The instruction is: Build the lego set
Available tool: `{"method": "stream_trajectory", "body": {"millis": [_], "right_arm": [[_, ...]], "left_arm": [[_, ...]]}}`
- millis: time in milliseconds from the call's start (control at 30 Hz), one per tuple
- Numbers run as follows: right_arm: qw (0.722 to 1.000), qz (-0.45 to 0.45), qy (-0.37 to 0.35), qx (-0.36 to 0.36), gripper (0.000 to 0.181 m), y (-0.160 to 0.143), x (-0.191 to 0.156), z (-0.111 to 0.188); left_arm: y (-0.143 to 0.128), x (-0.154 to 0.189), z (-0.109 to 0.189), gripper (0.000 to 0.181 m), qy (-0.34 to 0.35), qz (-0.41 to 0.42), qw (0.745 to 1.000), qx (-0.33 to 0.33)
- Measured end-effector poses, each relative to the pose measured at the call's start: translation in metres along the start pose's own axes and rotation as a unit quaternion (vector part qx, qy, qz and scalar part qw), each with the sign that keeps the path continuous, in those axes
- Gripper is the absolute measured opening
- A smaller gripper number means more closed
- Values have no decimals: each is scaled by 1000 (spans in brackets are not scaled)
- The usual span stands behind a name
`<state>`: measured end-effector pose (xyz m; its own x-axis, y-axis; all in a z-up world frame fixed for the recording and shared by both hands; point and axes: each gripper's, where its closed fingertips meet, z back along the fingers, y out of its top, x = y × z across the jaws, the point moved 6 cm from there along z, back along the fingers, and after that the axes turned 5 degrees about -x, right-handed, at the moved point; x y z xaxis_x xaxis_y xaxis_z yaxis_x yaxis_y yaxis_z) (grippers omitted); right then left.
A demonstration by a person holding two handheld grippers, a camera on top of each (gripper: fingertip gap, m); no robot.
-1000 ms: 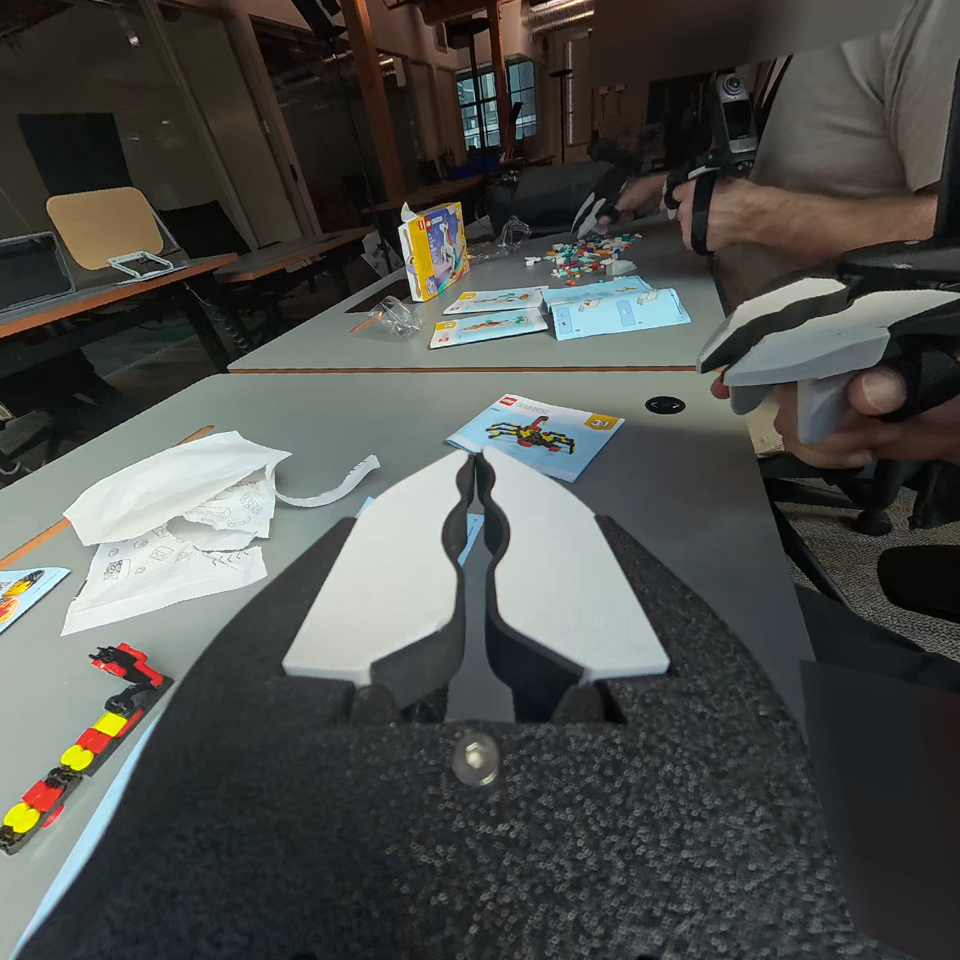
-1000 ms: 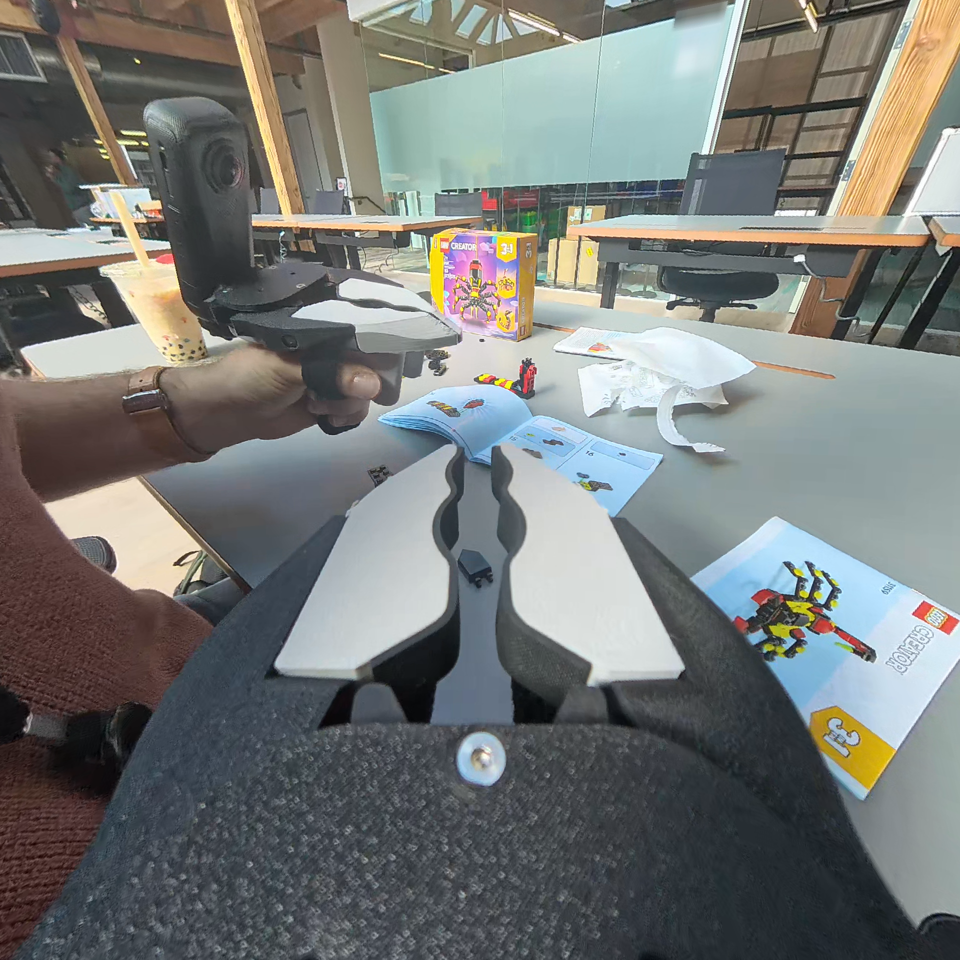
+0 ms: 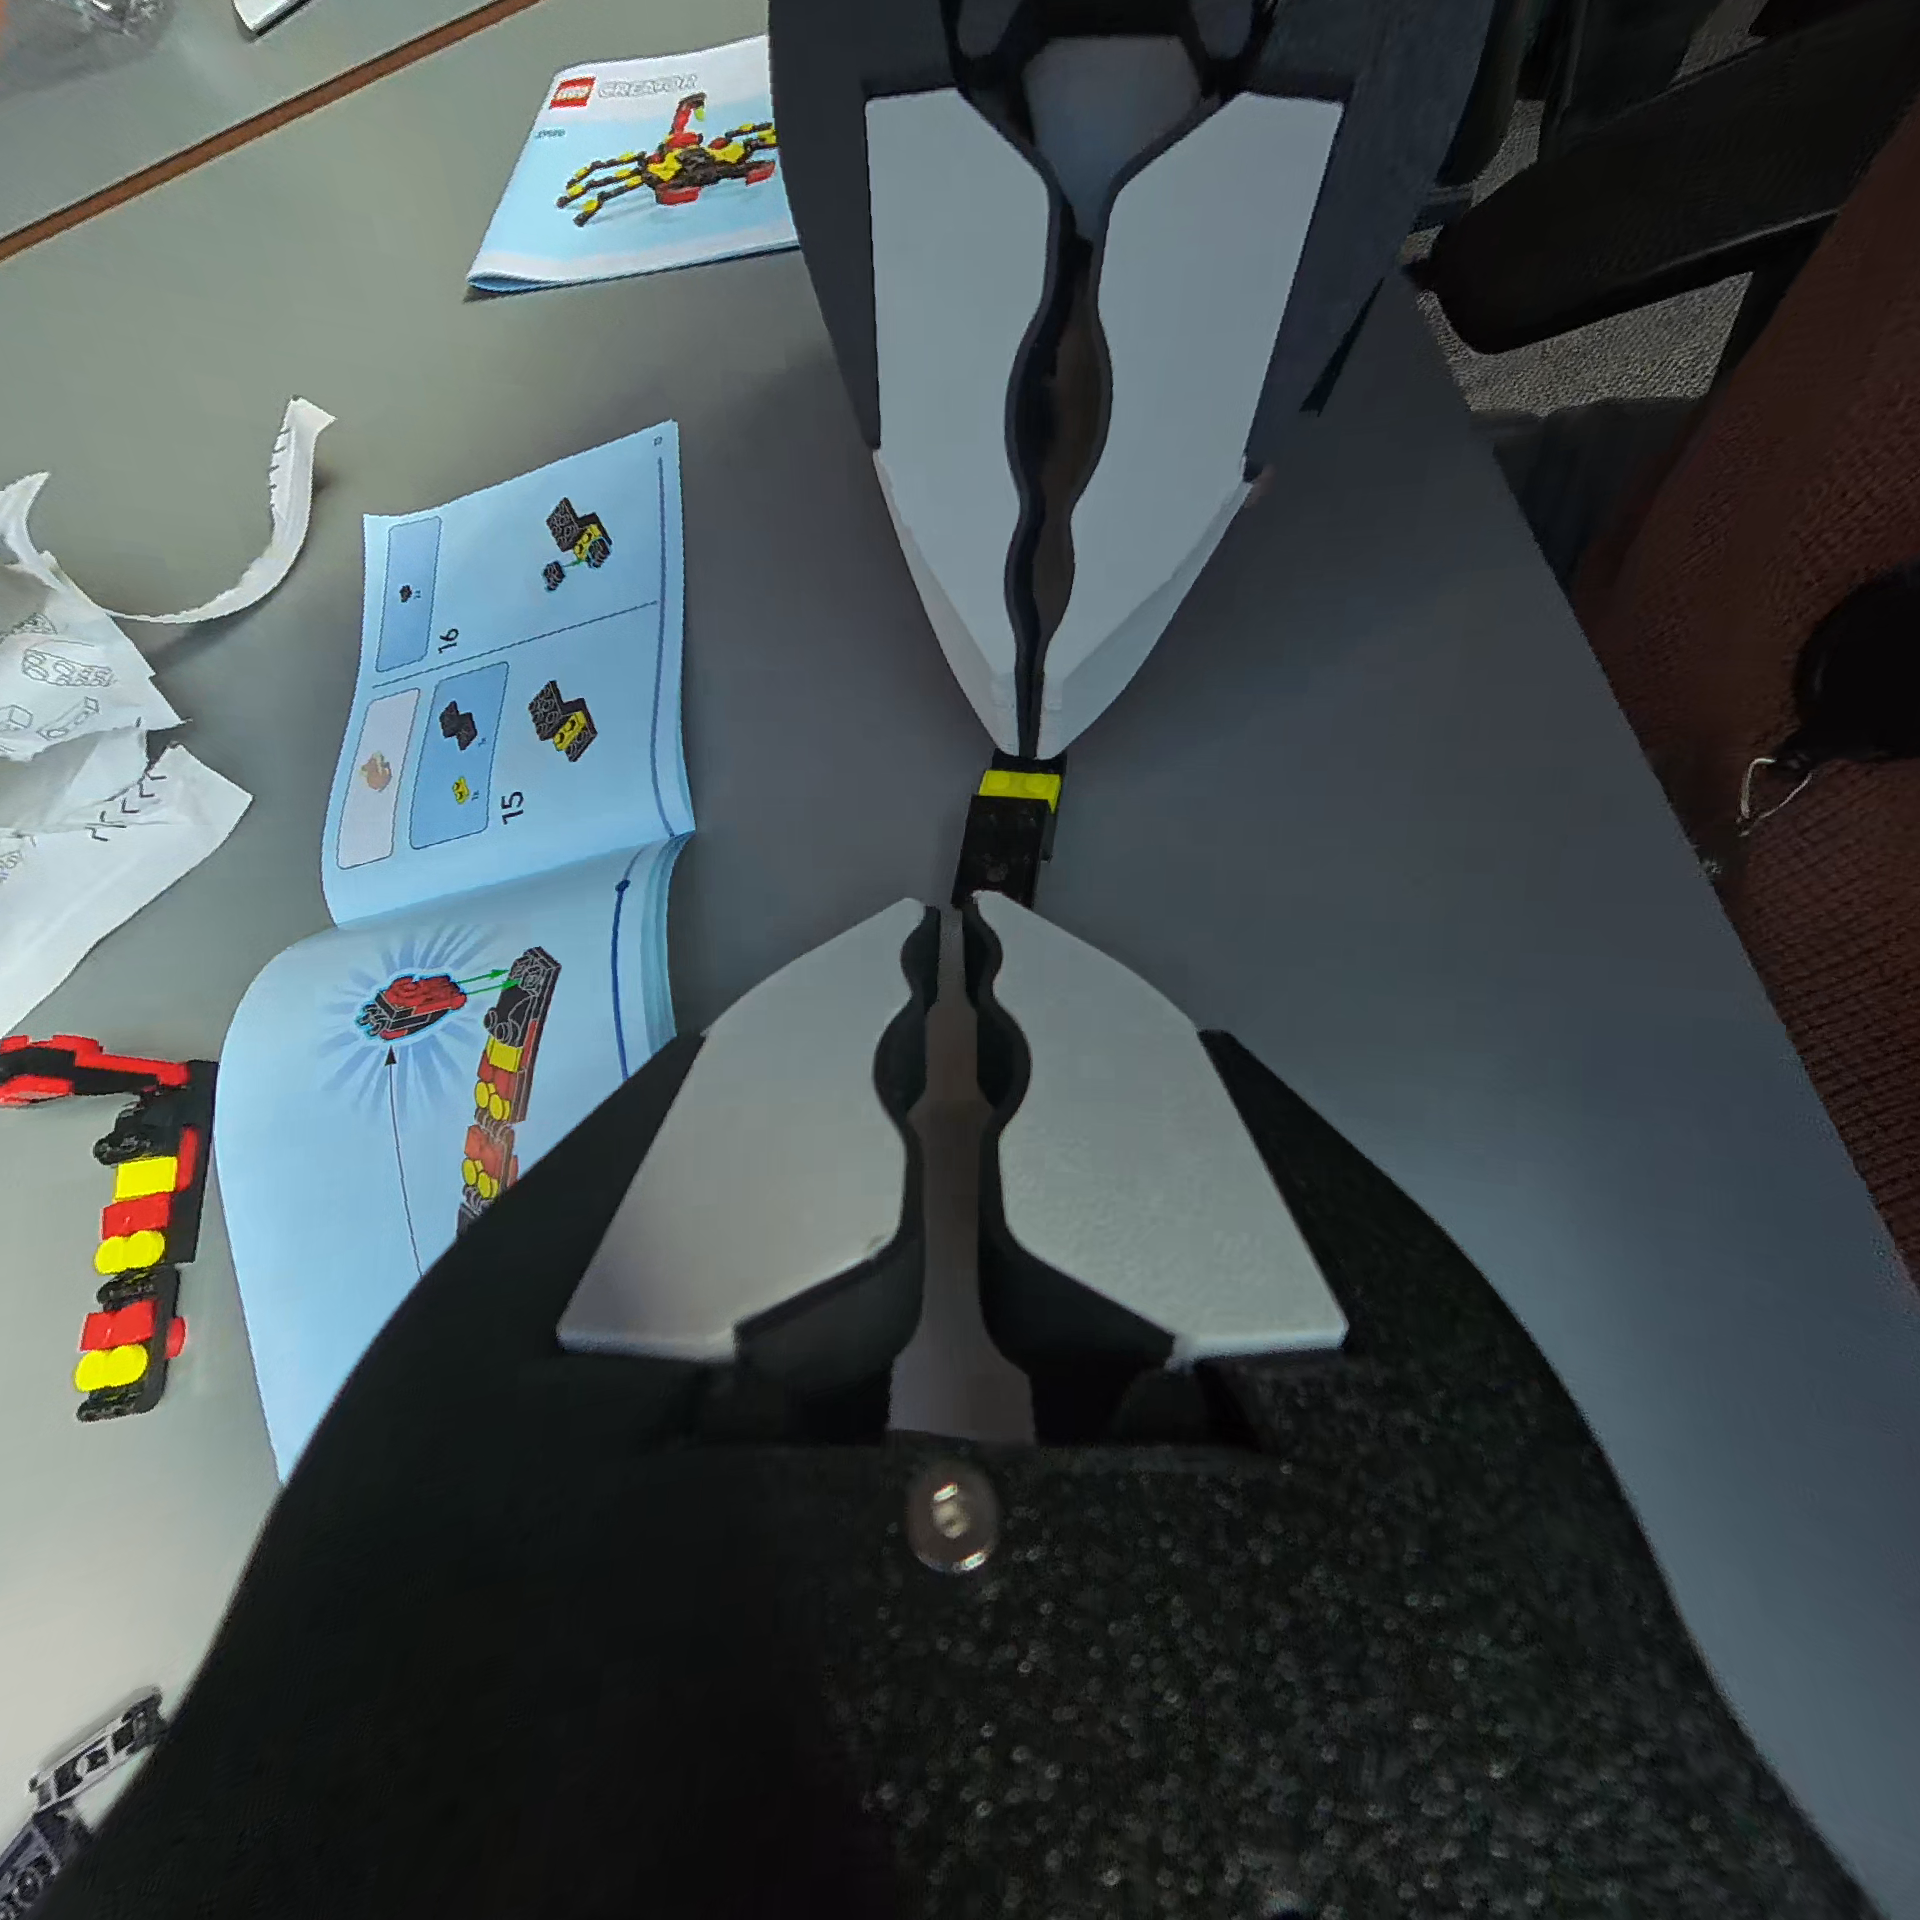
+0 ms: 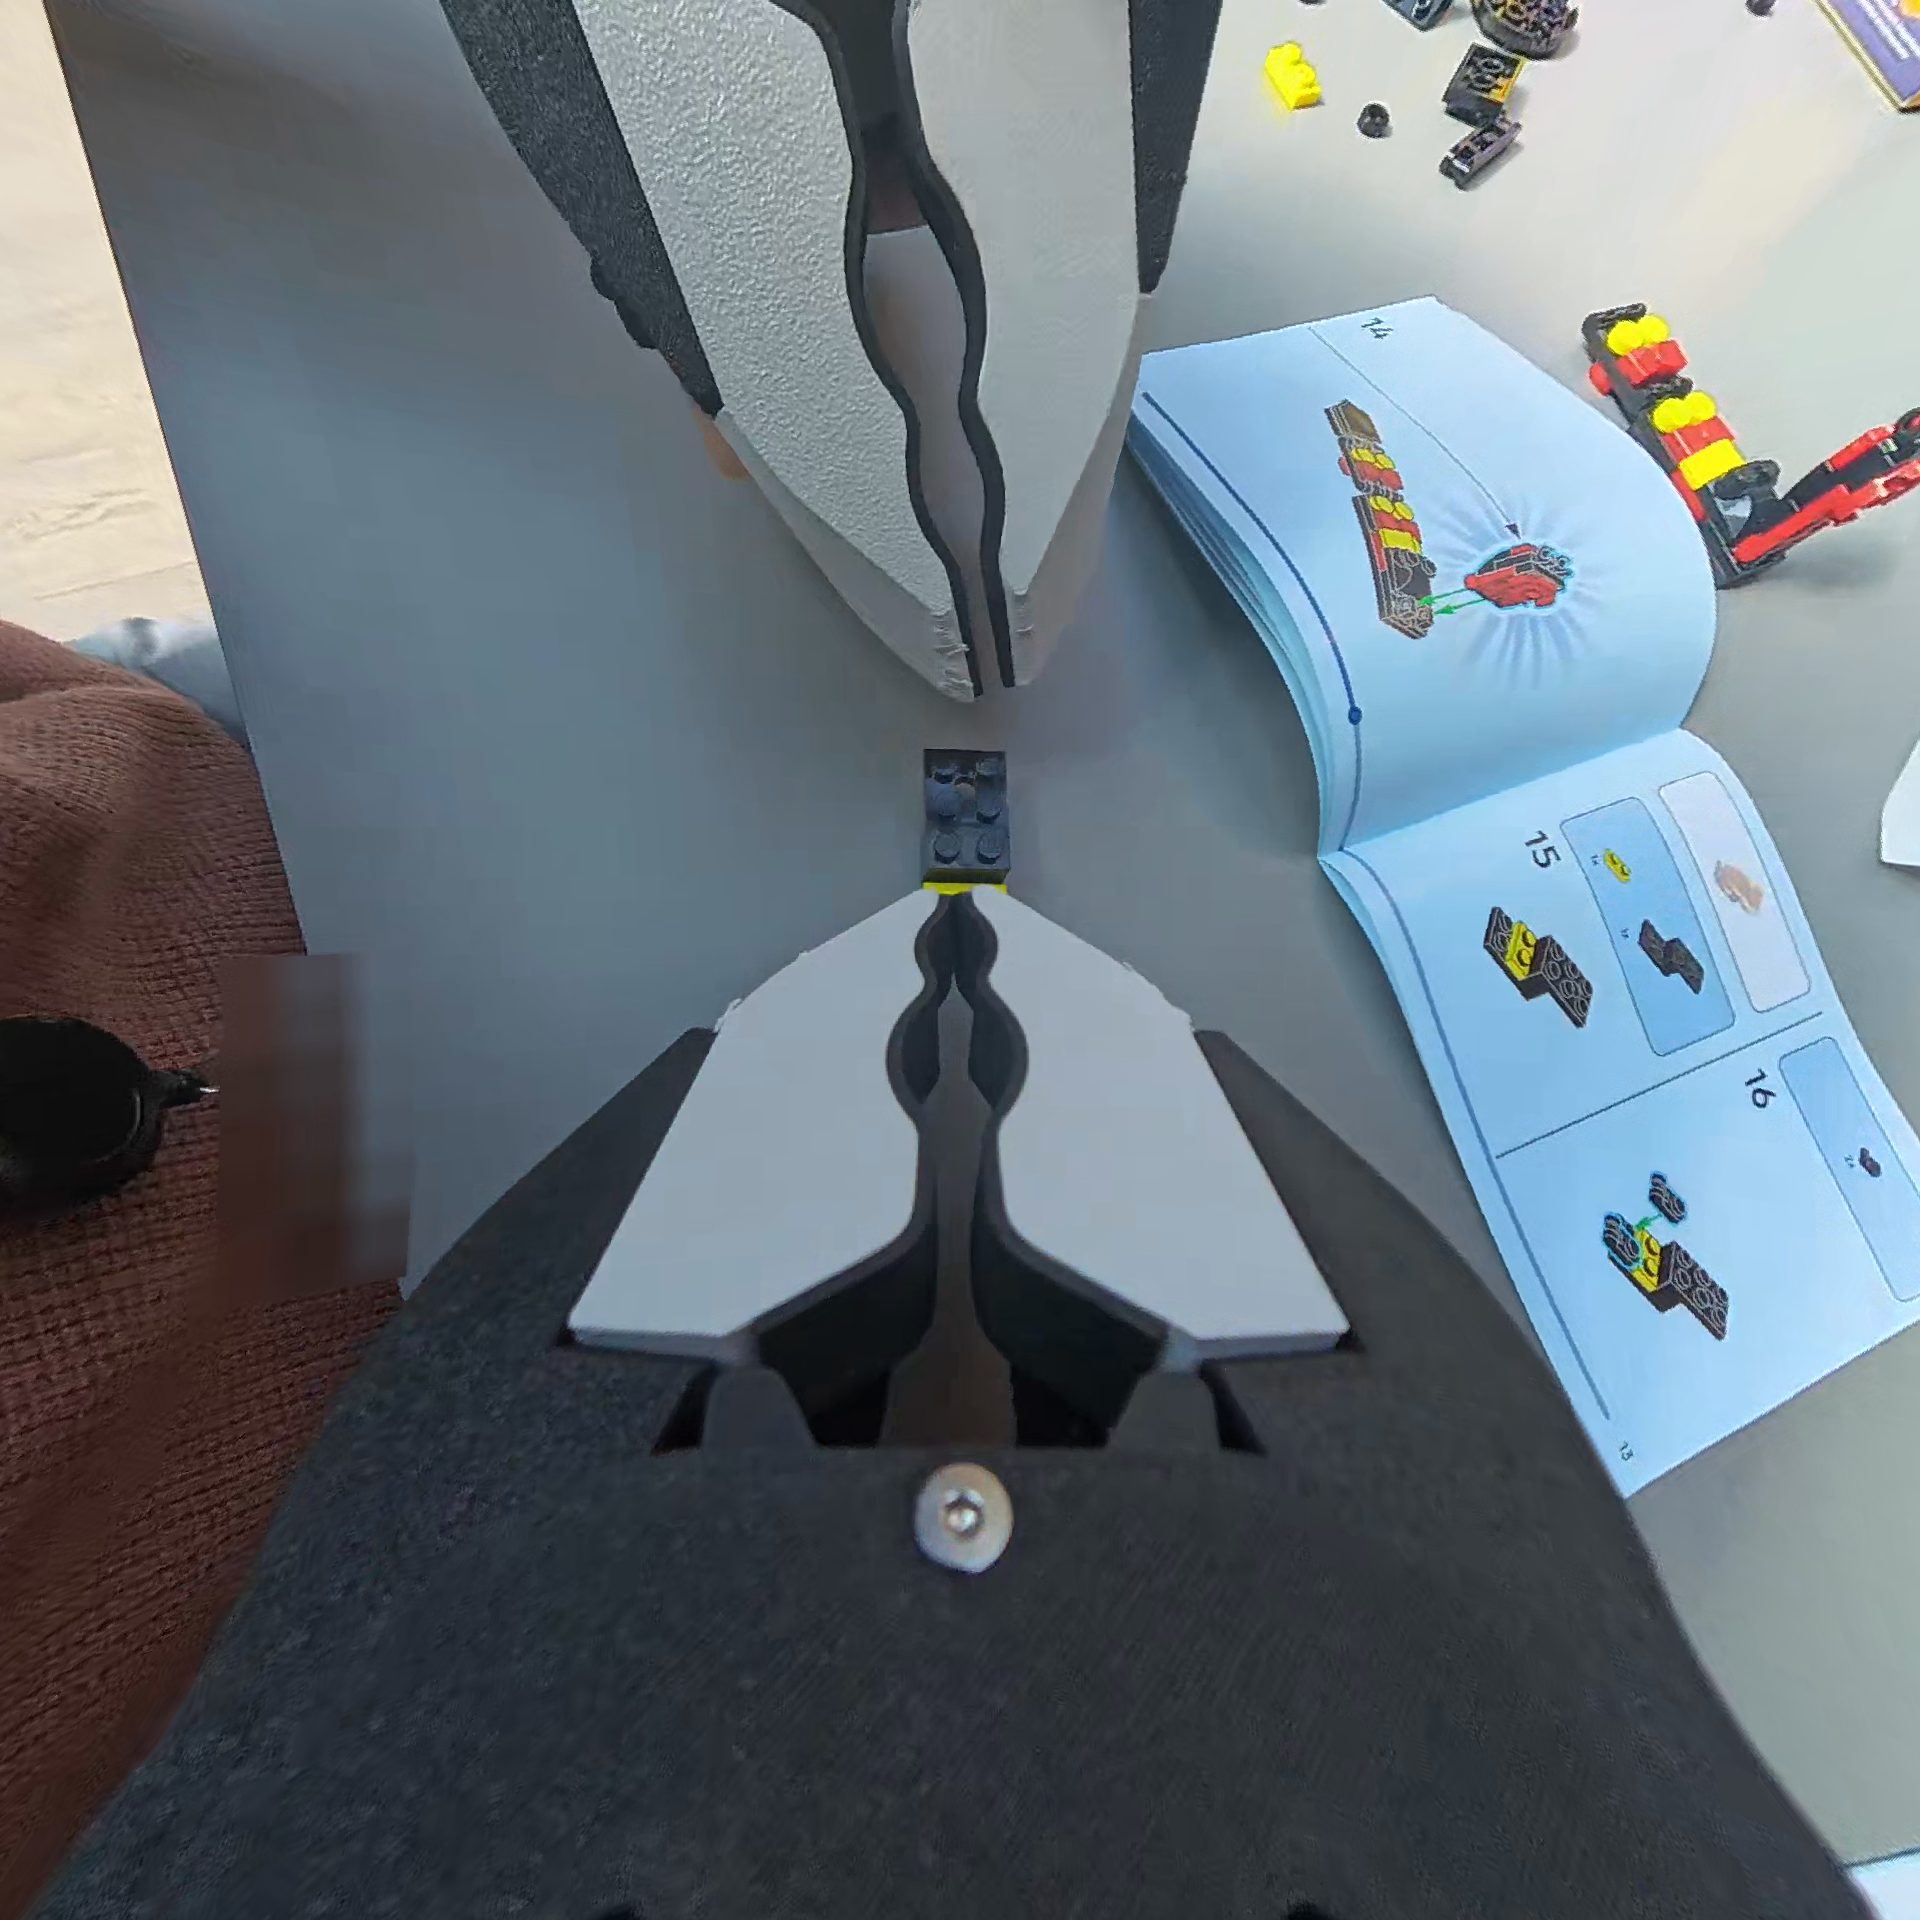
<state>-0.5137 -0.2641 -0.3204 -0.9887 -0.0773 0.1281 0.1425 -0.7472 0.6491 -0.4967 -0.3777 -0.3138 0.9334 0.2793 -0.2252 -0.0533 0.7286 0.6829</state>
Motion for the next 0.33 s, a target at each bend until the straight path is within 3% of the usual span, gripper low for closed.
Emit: {"method": "stream_trajectory", "body": {"millis": [333], "right_arm": [[999,-14,12,-35,0,-1,6,-6]], "left_arm": [[-2,0,-12,0,-23,-19,1000,3]]}}
